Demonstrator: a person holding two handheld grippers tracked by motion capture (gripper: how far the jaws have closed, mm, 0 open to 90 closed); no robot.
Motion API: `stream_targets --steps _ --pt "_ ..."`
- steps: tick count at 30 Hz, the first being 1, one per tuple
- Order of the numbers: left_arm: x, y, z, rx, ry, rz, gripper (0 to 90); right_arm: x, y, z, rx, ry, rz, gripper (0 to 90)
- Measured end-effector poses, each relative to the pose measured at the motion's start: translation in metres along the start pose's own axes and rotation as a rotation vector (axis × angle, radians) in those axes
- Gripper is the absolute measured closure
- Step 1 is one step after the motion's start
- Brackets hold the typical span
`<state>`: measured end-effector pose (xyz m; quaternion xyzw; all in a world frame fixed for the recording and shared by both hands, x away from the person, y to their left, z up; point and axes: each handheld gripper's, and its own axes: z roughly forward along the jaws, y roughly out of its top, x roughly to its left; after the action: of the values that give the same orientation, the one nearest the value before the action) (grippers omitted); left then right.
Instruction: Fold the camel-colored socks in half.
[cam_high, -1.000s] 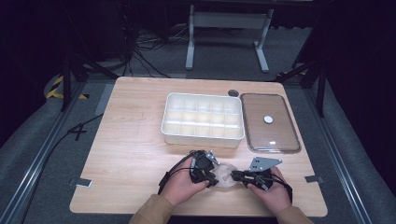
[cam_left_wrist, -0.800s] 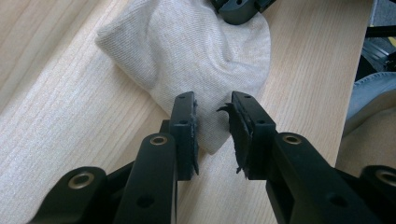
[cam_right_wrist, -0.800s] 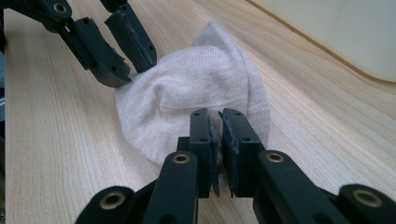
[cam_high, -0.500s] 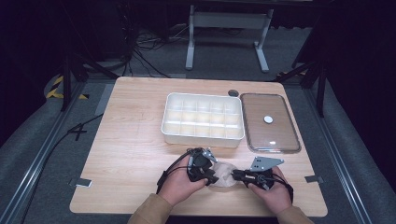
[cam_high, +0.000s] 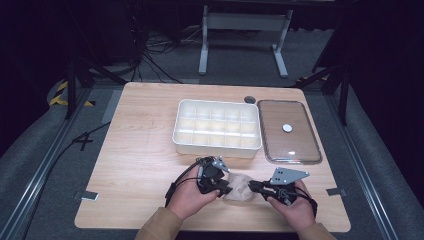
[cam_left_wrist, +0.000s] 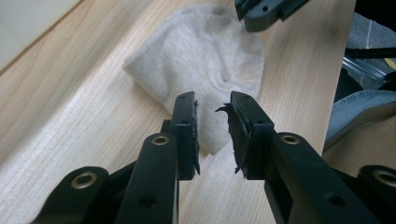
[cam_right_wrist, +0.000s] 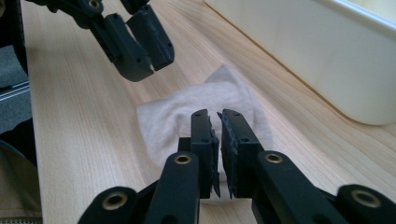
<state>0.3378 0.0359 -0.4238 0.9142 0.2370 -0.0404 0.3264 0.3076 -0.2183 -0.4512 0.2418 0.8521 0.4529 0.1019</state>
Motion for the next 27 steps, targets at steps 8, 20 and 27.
stream_targets --steps 8,20,27 --pt "-0.002 -0.002 -0.009 -0.009 0.010 -0.006 72.7 0.008 0.010 0.011 0.000 0.037 -0.016 85.0" --pt "-0.003 -0.001 -0.028 -0.072 -0.010 -0.011 71.4 0.010 0.013 0.006 -0.002 0.041 -0.009 86.2" --pt "0.003 -0.005 -0.035 -0.083 0.008 -0.037 71.3 0.013 0.017 0.016 0.018 0.046 -0.009 85.0"
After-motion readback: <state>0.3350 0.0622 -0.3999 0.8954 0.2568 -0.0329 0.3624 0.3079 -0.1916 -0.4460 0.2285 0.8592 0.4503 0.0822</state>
